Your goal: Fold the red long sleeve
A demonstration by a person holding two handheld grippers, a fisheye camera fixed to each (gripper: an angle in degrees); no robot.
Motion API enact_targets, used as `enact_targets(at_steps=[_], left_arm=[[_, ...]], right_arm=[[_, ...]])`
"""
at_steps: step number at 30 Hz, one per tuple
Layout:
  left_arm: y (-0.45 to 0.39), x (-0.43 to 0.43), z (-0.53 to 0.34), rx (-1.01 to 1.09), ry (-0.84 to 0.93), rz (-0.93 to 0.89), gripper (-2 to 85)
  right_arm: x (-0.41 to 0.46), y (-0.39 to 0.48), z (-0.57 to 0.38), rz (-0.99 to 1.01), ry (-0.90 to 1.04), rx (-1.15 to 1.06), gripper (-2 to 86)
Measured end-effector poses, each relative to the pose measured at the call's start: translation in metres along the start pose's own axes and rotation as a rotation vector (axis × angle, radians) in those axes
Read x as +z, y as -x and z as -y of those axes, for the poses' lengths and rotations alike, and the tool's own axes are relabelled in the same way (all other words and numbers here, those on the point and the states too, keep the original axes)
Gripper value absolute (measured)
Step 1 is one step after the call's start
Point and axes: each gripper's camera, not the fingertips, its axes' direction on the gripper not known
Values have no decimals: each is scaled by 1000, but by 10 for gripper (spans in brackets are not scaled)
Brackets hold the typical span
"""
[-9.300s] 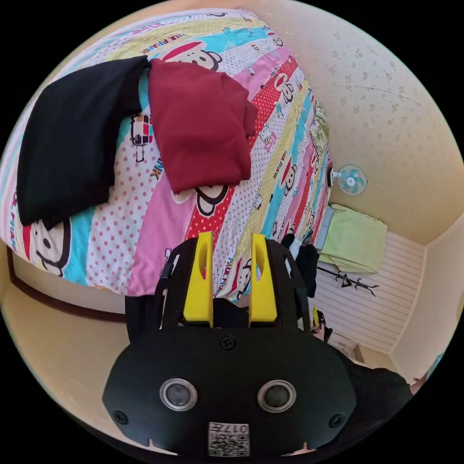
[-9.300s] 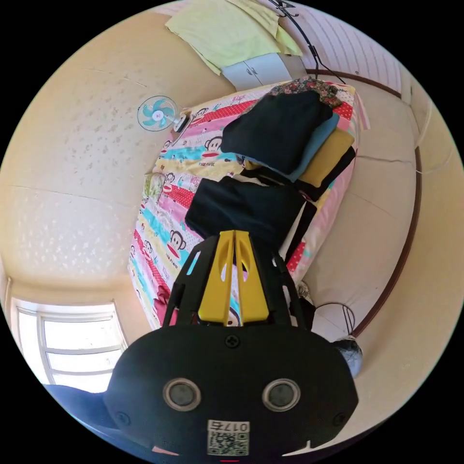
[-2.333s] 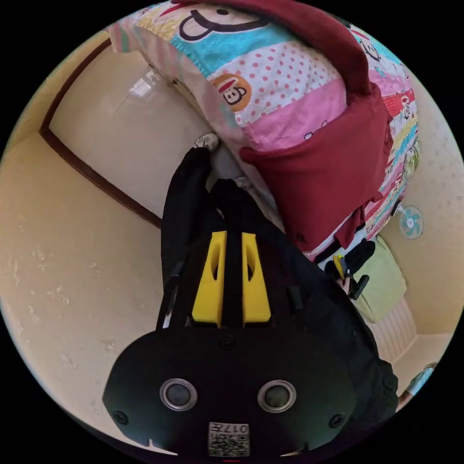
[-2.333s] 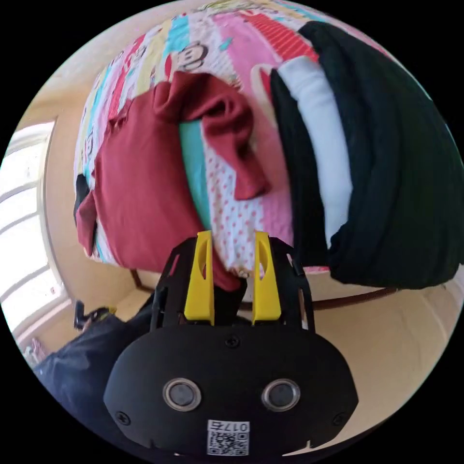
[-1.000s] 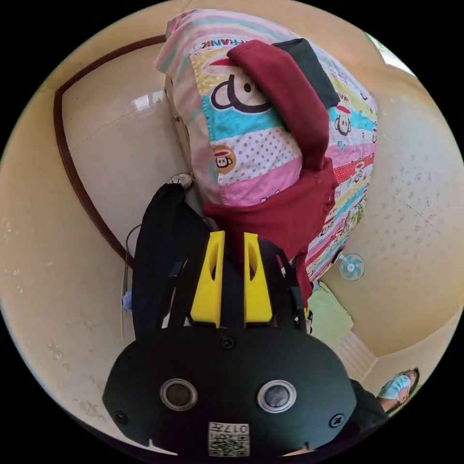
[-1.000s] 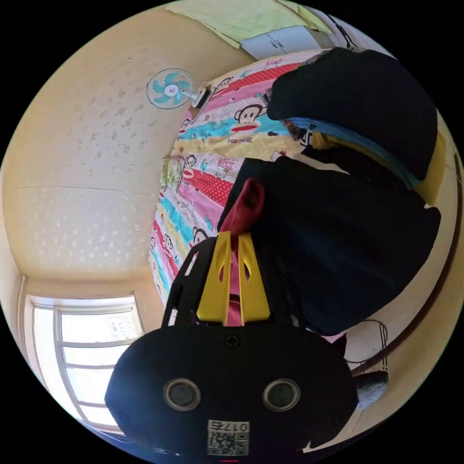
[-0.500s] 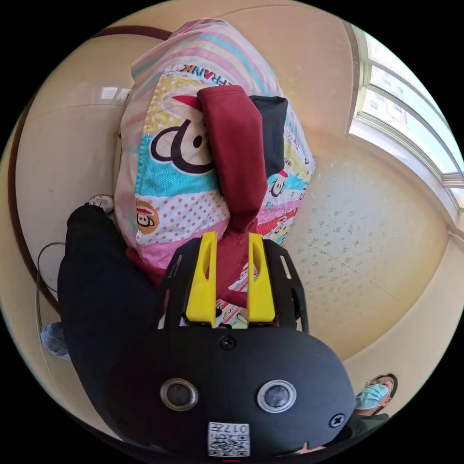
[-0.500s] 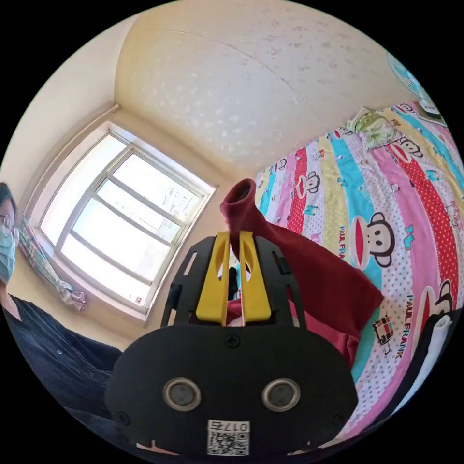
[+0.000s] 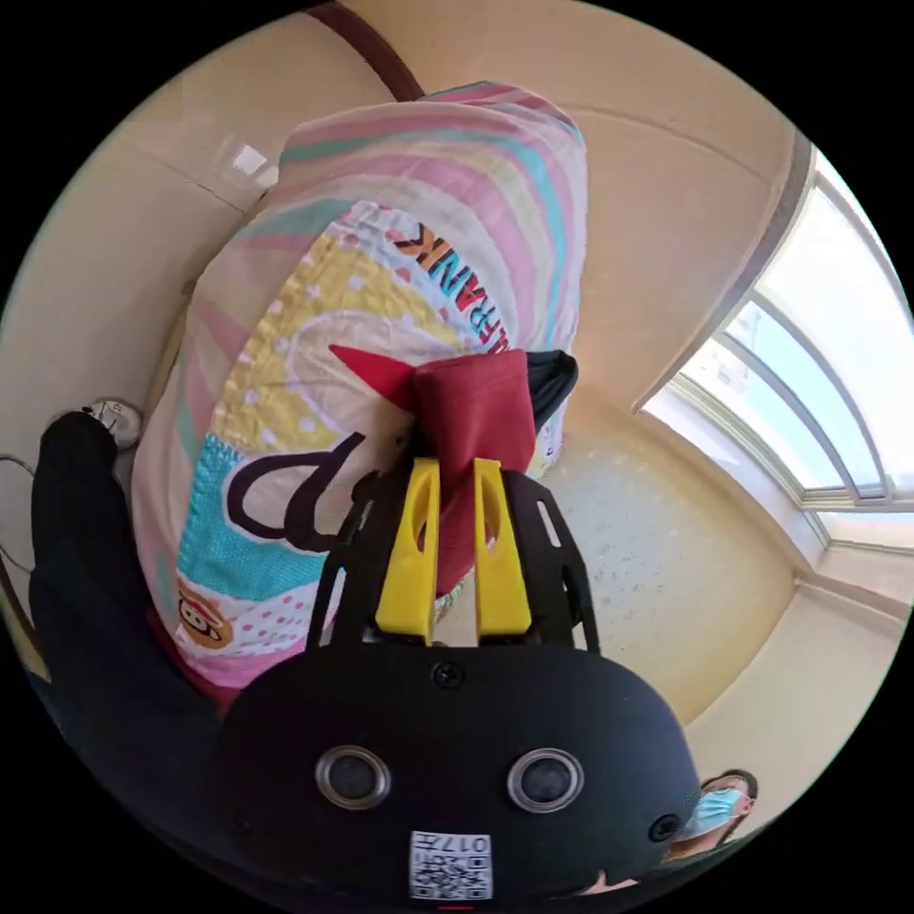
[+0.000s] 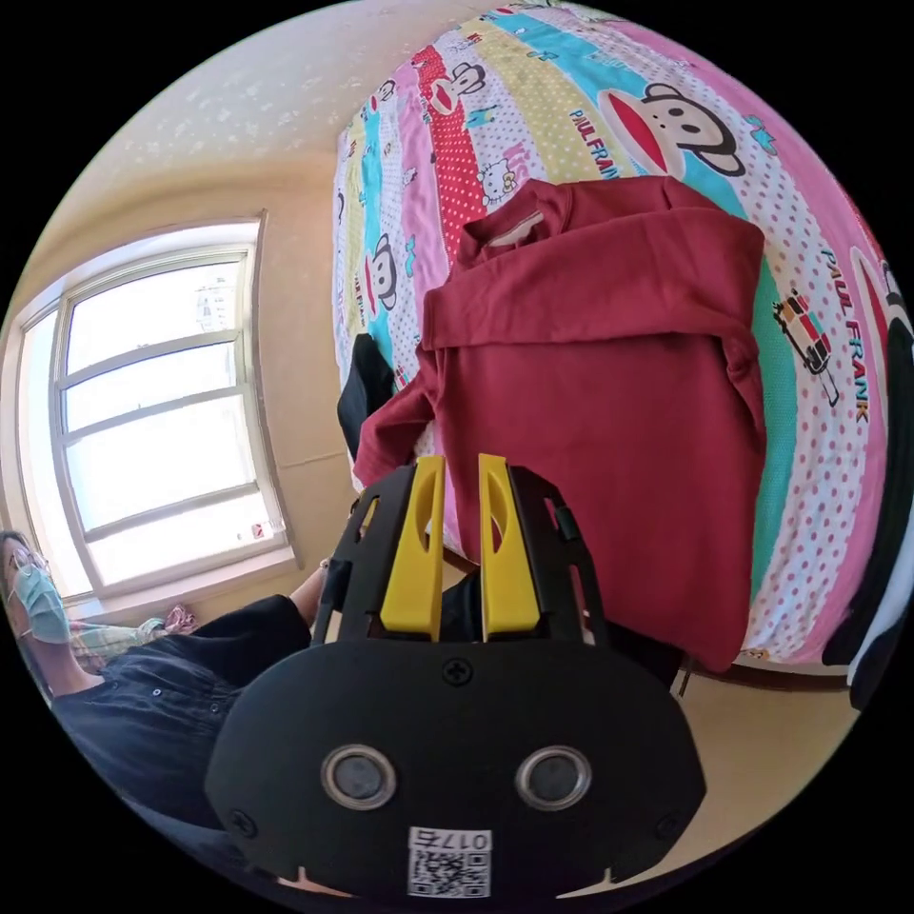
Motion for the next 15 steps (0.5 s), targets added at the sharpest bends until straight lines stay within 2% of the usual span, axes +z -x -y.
enact_targets(at_steps=[3,5,9,12,14,15], left_arm=[[2,-21,-14,-71,-28,-142,37],[-20,-39,-28,-25,-20,-333,33],[-81,-34,-66,168,63,-351,35],[-134,31,-131,389,282,-340,35],[-168,101,-210,603,516,-273,35],[-172,120,-234,655,572,-259,36]], right_arm=[[-9,-1,7,-2,-18,17,59],[-9,-2,8,8,-26,17,57],[-2,-17,2,63,-26,56,50],[-5,-35,-9,145,-58,102,41],[-13,-47,-17,196,-89,117,37],[-20,-55,-22,219,-110,127,35]])
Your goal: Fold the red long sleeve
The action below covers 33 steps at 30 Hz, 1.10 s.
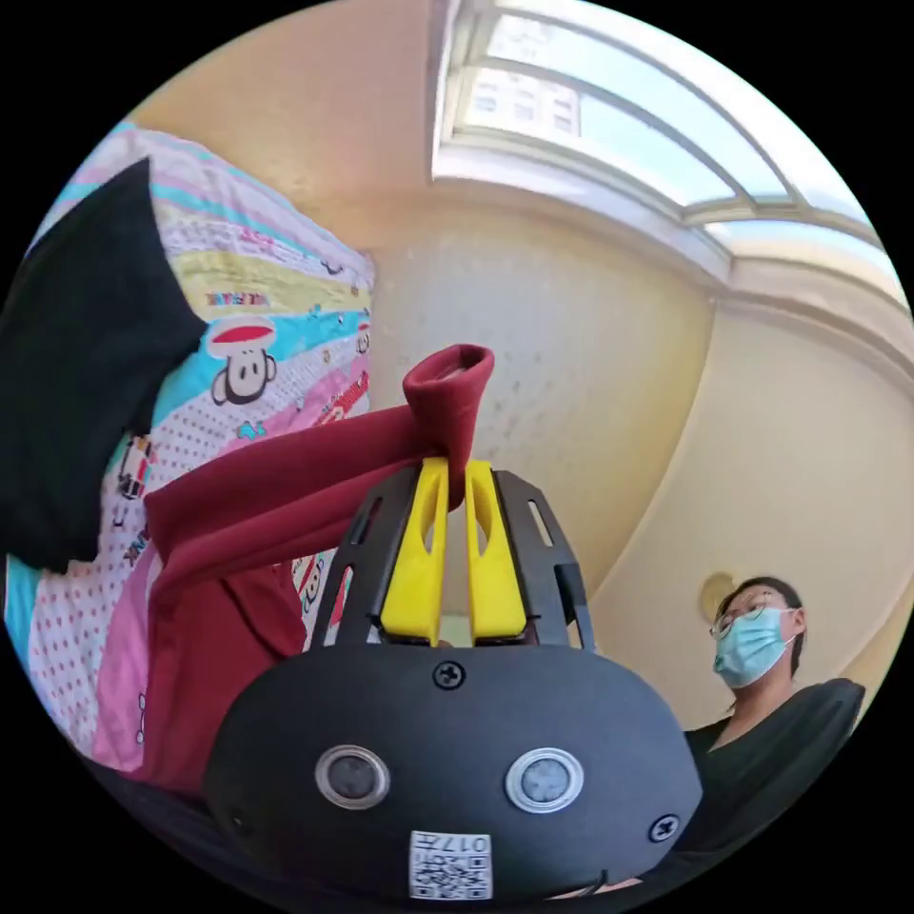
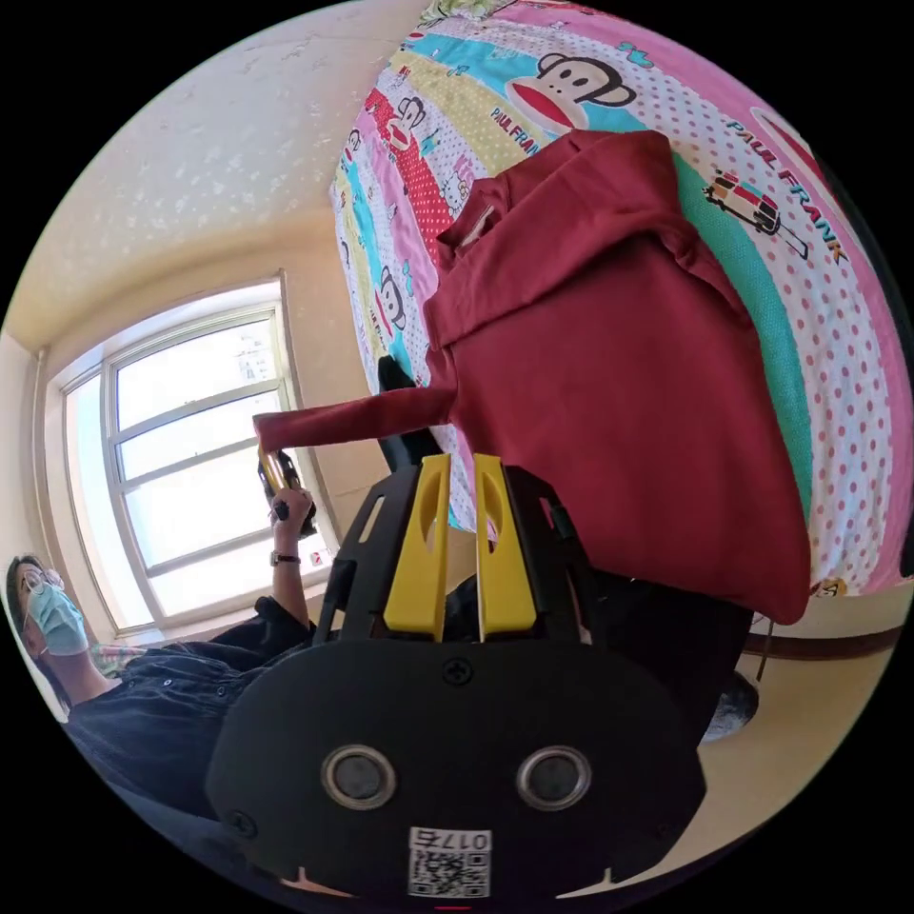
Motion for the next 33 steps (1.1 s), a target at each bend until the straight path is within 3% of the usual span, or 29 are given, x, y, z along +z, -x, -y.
enact_targets(at_steps=[3,5,8,12,16,20,27,29,33], left_arm=[[-20,146,-50,170,330,11,39],[2,247,-119,230,605,111,59],[63,300,-203,155,878,302,96],[105,239,-248,144,852,531,99],[133,111,-261,75,704,913,110],[164,29,-282,-10,781,1129,129],[229,-25,-333,-66,1215,1263,139],[245,-29,-338,-37,1253,1271,158],[265,-14,-323,19,1186,1173,173]], right_arm=[[-28,-21,-6,26,-57,19,34],[-47,-37,-9,32,-92,43,36],[-76,-66,-14,68,-130,87,44],[-107,-98,-18,-21,-121,105,58],[-108,-116,-3,-245,-5,97,75],[-87,-125,24,-394,141,27,90],[-44,-165,42,-759,534,-36,135],[-43,-177,45,-761,551,-37,139],[-53,-200,72,-551,464,13,131]])
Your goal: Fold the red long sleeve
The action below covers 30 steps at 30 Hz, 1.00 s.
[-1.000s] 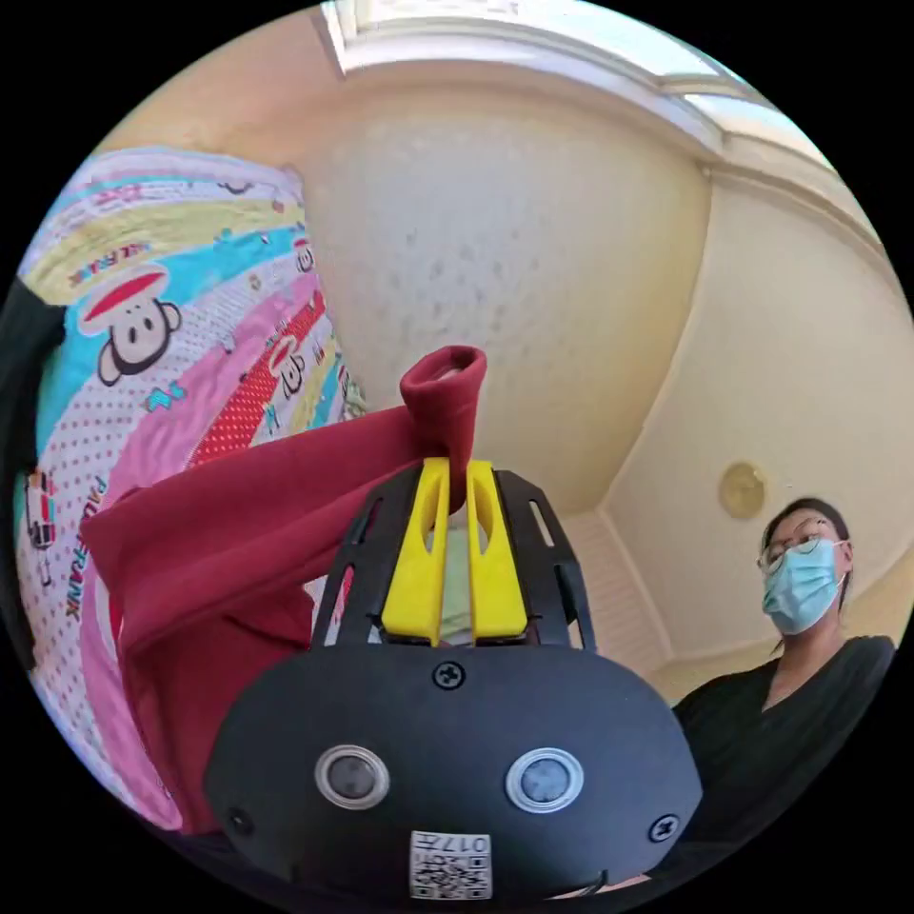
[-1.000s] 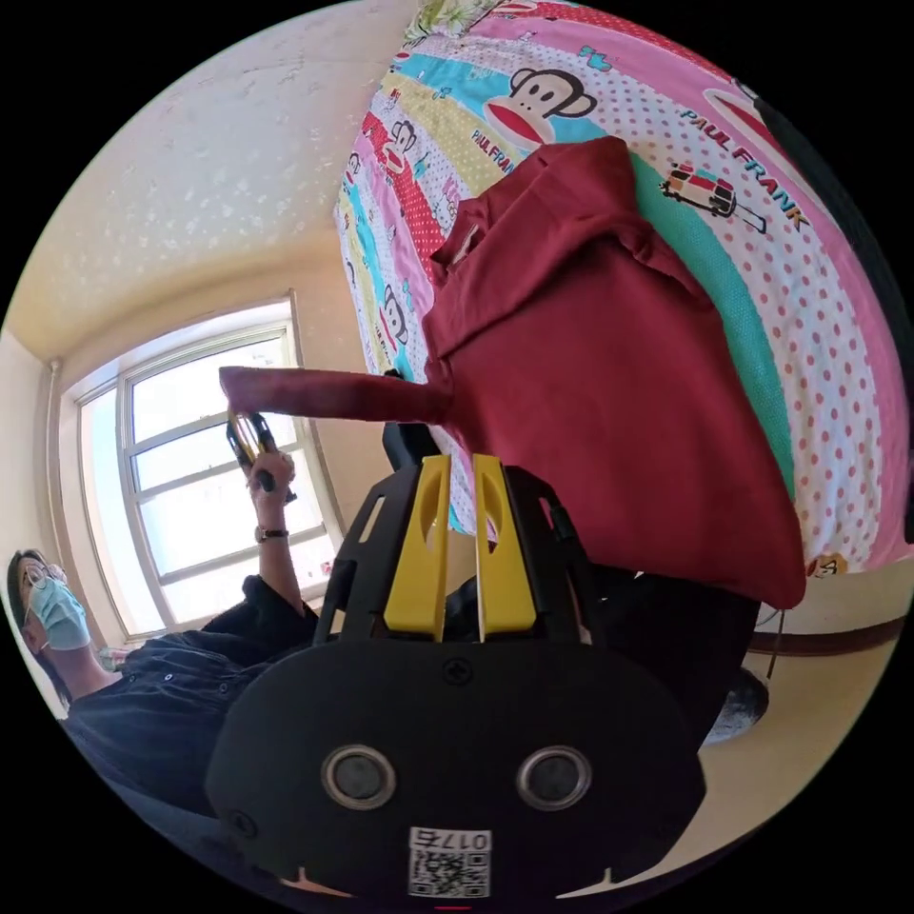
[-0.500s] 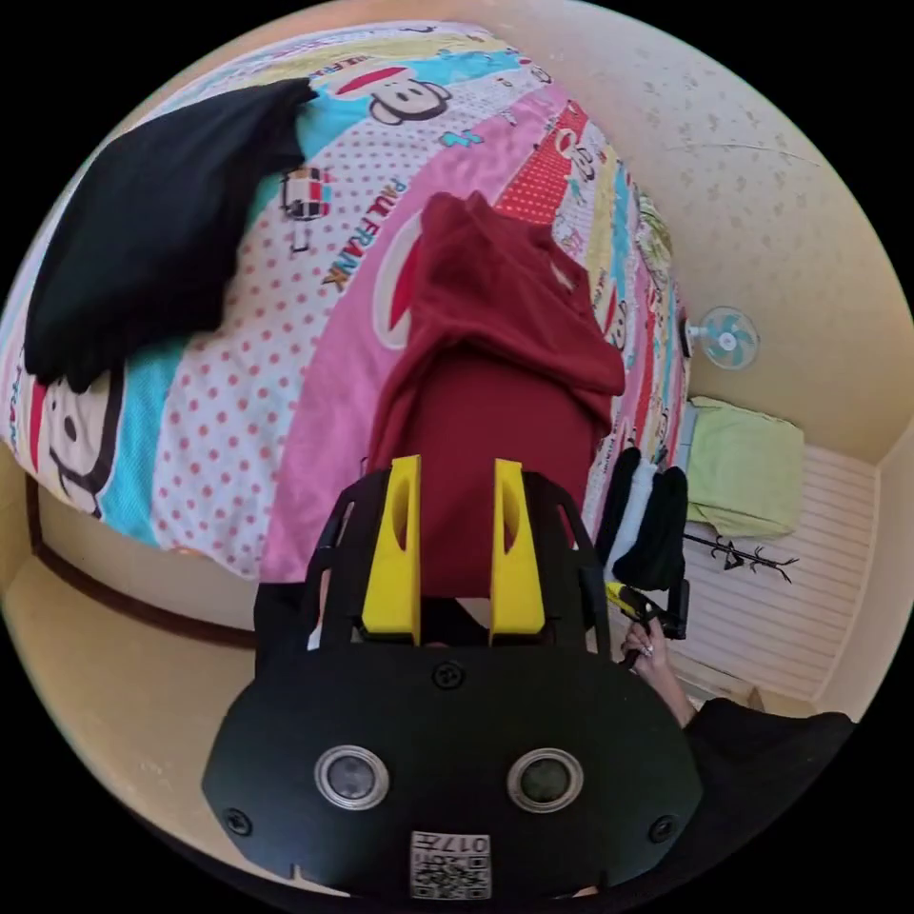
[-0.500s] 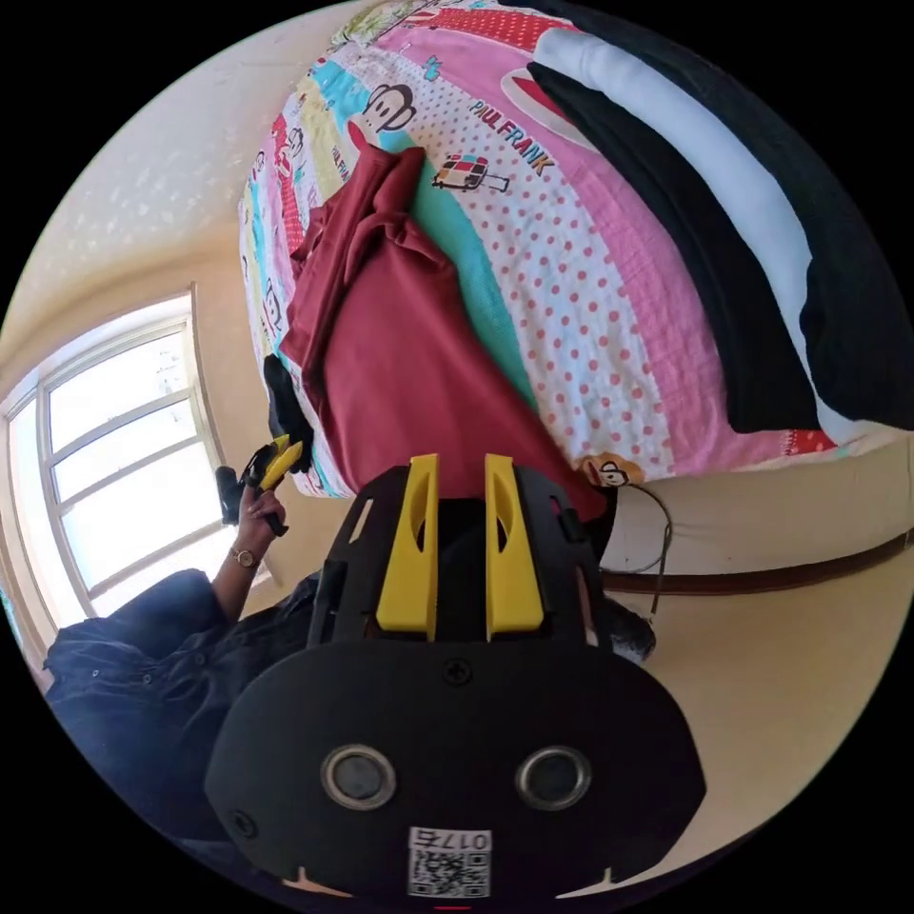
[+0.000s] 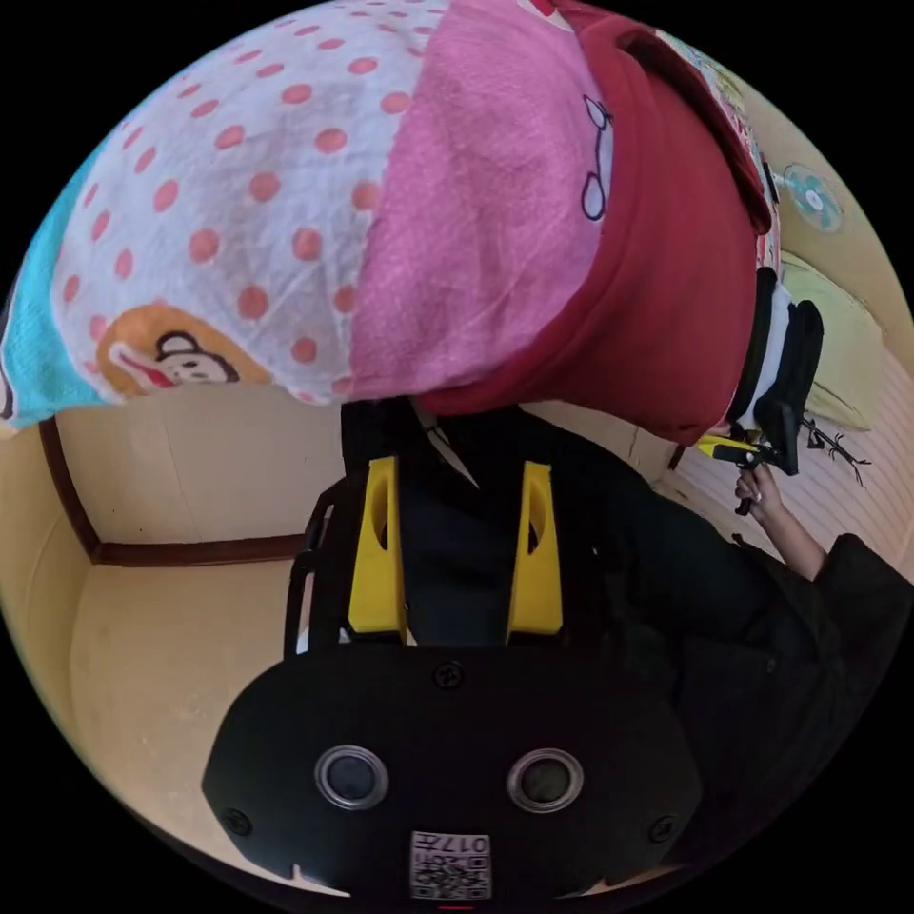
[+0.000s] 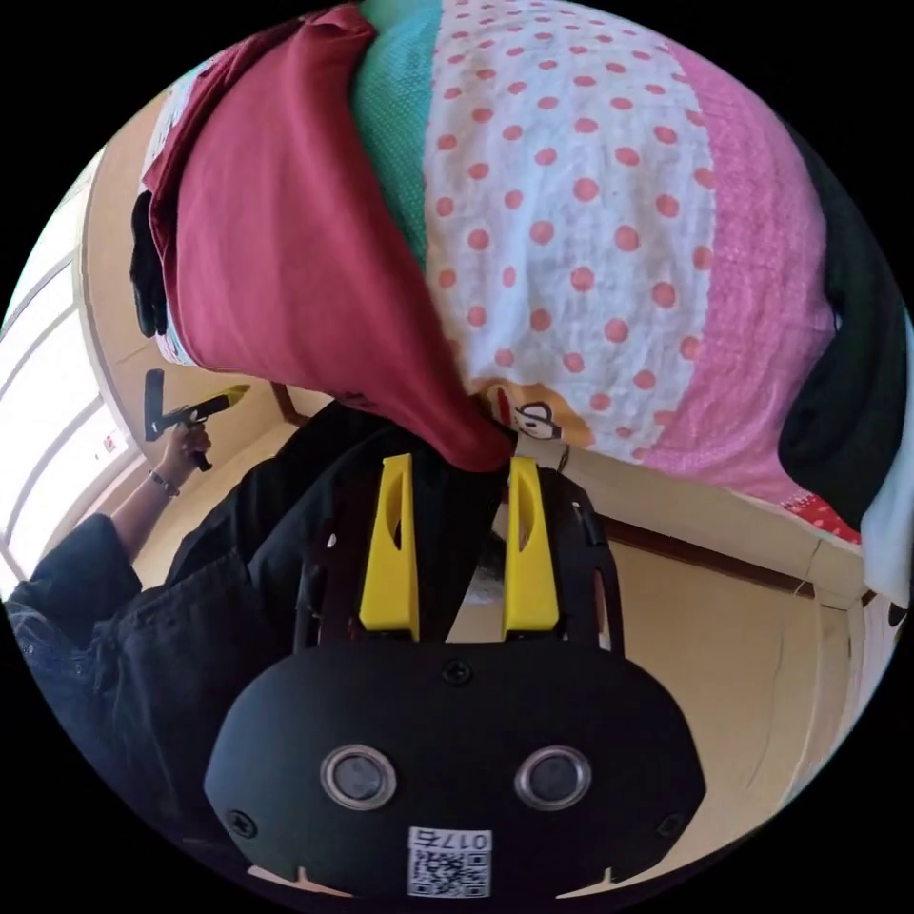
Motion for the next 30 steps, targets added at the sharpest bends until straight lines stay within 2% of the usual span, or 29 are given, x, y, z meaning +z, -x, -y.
enact_targets(at_steps=[3,5,8,12,16,20,25,28,30], left_arm=[[3,13,40,0,42,5,153],[2,24,61,-7,131,30,62],[-10,12,58,108,220,2,38],[-31,-41,19,319,253,-206,40],[-41,-167,-47,374,0,-515,34],[-45,-257,-117,356,-186,-617,29],[-23,-249,-165,176,-267,-894,27],[-9,-237,-140,44,-397,-1046,27],[-8,-241,-96,48,-467,-1116,28]], right_arm=[[3,-15,22,144,45,37,78],[2,-14,29,173,103,12,42],[-28,4,17,94,131,-202,23],[-102,25,-22,350,75,-403,16],[-179,46,-69,442,-52,-516,17],[-207,33,-115,493,-134,-471,19],[-188,-16,-157,821,-152,-352,19],[-189,-26,-126,937,-263,-295,20],[-197,-21,-87,969,-298,-315,22]])
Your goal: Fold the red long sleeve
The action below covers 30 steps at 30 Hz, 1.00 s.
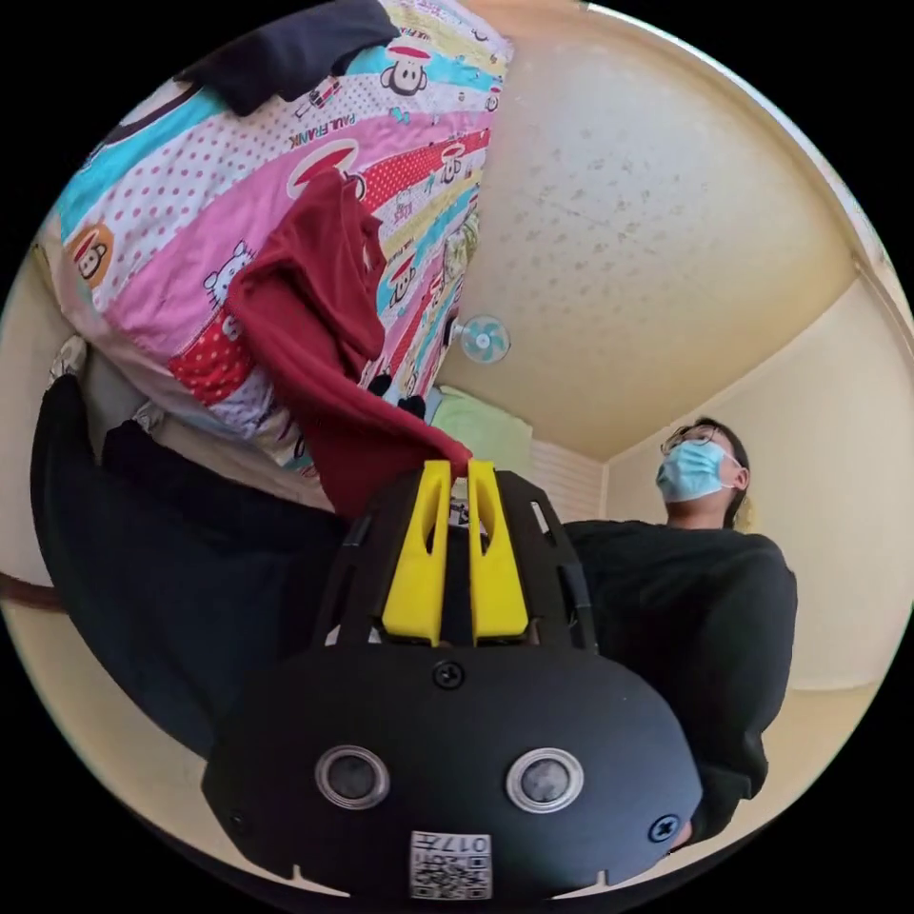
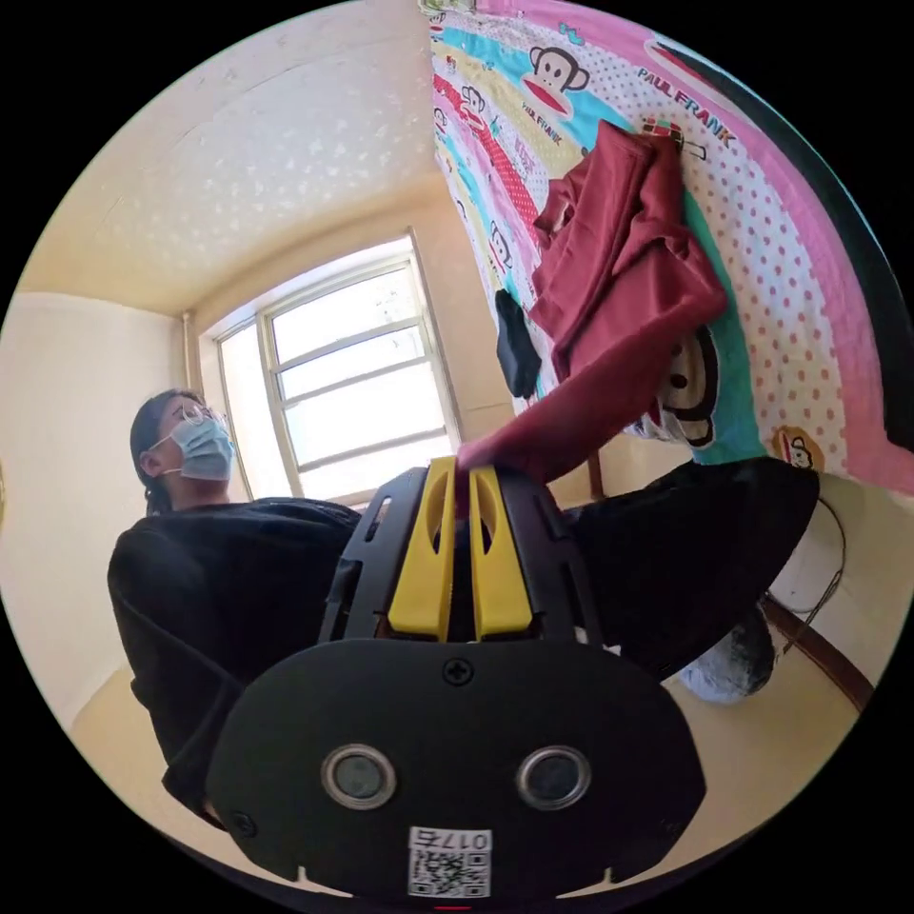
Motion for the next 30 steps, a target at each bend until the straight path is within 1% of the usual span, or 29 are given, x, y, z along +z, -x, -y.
enact_targets(at_steps=[2,3,4,5,6,7,8,9,10,11,12,13,14,15,16,17,19,20,21,22,23,25,27,29,30], left_arm=[[9,23,75,74,-72,-141,30],[13,30,96,83,-94,-176,32],[21,42,139,63,-138,-212,36],[26,51,180,49,-188,-204,41],[26,56,200,56,-203,-184,44],[22,63,235,94,-233,-123,42],[13,67,261,145,-266,-67,45],[9,69,270,169,-277,-34,49],[1,71,280,208,-299,52,54],[-2,76,282,224,-314,179,57],[-1,80,282,216,-311,257,61],[6,91,280,184,-286,422,67],[16,103,276,145,-261,576,86],[23,108,274,125,-254,648,96],[35,118,268,94,-252,768,113],[48,126,263,64,-251,854,130],[70,135,258,19,-237,927,151],[87,141,257,-17,-205,941,162],[97,142,256,-47,-188,936,164],[117,143,253,-117,-177,895,169],[130,141,244,-169,-203,842,169],[137,138,227,-179,-273,786,166],[142,140,216,-173,-288,750,165],[157,149,209,-200,-254,672,167],[161,151,209,-208,-252,650,167]], right_arm=[[5,-3,48,61,-16,-45,27],[7,-2,82,80,-23,-81,31],[7,-1,116,55,-42,-103,38],[7,-1,133,29,-53,-101,42],[3,0,163,-15,-105,-101,57],[-3,6,182,-14,-200,-120,68],[-5,9,187,1,-243,-139,71],[-7,16,194,10,-305,-160,77],[-2,22,197,-48,-311,-167,81],[3,24,198,-107,-293,-168,84],[18,25,197,-275,-234,-151,90],[38,22,194,-471,-164,-130,100],[49,18,191,-562,-134,-120,105],[70,9,186,-711,-88,-102,110],[90,-1,181,-801,-50,-95,113],[99,-7,179,-838,-32,-91,113],[133,-35,176,-939,66,-66,104],[142,-45,176,-949,115,-49,93],[157,-60,174,-1017,206,-13,69],[166,-59,170,-1112,216,-49,59],[169,-57,167,-1140,211,-74,54],[175,-54,160,-1192,177,-28,51],[186,-53,150,-1241,163,7,56],[197,-40,137,-1348,61,38,63],[205,-22,125,-1395,-43,14,61]])
